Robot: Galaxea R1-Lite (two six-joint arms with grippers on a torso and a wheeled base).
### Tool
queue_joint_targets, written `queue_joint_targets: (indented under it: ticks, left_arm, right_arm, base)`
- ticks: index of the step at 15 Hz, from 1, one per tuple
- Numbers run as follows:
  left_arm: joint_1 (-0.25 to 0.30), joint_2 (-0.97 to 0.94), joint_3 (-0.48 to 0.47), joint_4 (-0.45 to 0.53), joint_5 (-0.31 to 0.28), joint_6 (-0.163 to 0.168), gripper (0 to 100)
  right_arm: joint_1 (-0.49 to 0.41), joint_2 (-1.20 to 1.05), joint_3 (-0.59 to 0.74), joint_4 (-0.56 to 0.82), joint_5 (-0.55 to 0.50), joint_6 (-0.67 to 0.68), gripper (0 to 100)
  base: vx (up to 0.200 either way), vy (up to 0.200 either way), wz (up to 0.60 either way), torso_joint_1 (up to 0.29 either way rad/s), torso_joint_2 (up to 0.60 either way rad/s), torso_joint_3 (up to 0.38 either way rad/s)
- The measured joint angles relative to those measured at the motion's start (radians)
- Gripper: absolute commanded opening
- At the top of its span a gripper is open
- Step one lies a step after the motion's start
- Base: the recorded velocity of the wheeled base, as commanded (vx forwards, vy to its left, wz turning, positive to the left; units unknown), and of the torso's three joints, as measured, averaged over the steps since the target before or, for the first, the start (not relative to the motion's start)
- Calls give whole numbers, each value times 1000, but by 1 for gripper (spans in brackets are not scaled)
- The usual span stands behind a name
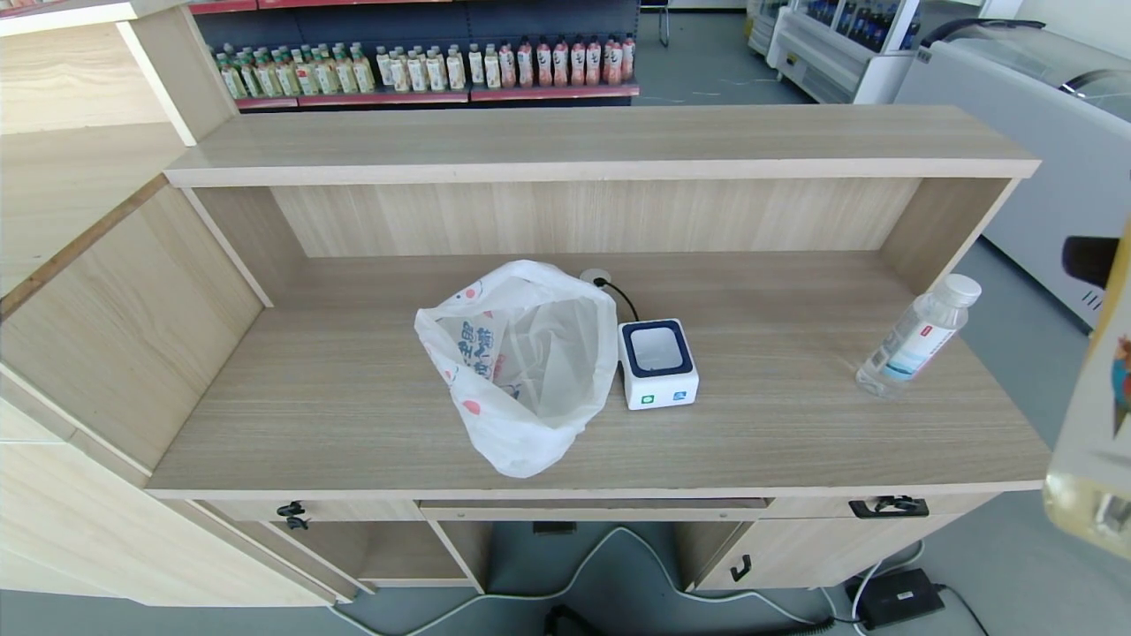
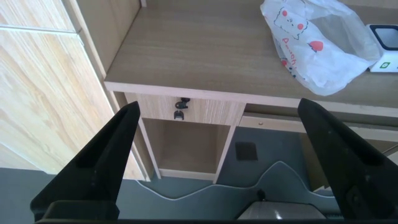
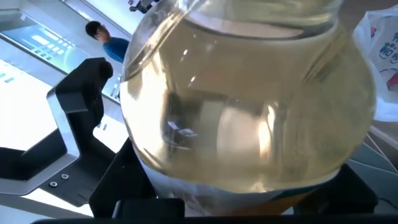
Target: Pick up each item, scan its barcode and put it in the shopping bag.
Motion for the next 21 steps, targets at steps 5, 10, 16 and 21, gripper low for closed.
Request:
queue_joint_targets:
  ticks: [5, 10, 16, 21]
  left_arm:
    - [0, 0, 0, 0, 0, 0, 100]
    - [0, 0, 0, 0, 0, 0, 100]
    - [-1, 0, 0, 0, 0, 0, 100]
    - [0, 0, 0, 0, 0, 0, 100]
  right_arm:
    - [-1, 1, 4, -1, -1, -2, 0]
    - [-3, -4, 11, 0, -3, -5, 0]
    - [-154, 5, 77, 4, -64, -399, 0]
    - [-509, 109, 252, -63, -342, -1108, 0]
  base:
    - [0, 0, 0, 0, 0, 0]
    - [0, 0, 0, 0, 0, 0]
    - [0, 0, 0, 0, 0, 0]
    - [0, 0, 0, 0, 0, 0]
